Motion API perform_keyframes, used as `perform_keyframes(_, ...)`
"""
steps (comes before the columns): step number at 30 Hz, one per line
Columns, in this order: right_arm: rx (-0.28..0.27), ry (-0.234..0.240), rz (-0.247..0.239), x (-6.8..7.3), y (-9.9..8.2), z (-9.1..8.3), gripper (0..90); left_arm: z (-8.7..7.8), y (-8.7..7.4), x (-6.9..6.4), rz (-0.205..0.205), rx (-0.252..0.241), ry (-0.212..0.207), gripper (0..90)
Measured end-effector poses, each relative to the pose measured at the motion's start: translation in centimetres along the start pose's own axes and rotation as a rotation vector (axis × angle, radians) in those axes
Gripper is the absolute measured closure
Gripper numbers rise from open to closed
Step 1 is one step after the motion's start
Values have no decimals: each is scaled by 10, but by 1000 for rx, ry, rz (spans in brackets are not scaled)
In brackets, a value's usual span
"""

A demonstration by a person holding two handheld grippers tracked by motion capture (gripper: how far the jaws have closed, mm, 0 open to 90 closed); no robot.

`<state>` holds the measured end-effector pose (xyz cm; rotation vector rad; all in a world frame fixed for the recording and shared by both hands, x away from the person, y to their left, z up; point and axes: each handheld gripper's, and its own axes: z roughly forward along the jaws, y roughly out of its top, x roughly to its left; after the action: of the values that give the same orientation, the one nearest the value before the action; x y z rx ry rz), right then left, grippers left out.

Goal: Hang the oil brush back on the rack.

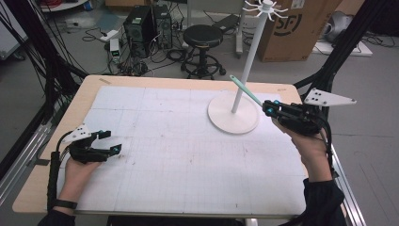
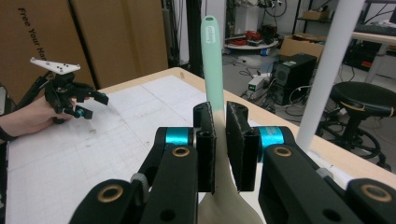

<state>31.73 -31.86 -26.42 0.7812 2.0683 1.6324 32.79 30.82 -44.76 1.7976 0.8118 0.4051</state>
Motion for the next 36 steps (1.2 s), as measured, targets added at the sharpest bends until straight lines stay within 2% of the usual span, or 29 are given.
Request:
perform_keyframes(13, 9, -54, -19, -10, 32, -23, 826, 0, 0, 0, 3, 3, -1, 191)
perform_keyframes(26, -22, -115, -35, -16, 72, -51, 826, 0, 0, 0, 2, 3, 1, 190)
perform_keyframes(36, -41, -155, -38, -19, 93, -62, 826, 1, 0, -1, 7, 5, 2, 190)
